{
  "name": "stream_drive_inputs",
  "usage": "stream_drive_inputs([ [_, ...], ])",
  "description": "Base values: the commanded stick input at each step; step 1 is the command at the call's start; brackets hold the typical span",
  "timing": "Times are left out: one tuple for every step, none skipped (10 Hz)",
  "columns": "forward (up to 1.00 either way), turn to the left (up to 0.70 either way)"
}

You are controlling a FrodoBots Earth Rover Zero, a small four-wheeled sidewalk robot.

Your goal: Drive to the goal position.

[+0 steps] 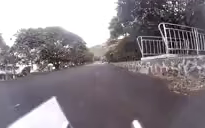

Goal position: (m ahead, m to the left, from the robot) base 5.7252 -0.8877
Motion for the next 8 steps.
stream_drive_inputs([
  [1.00,0.00],
  [1.00,0.00],
  [1.00,0.00],
  [1.00,0.00],
  [1.00,0.00],
  [1.00,0.00],
  [1.00,0.00],
  [1.00,0.00],
])
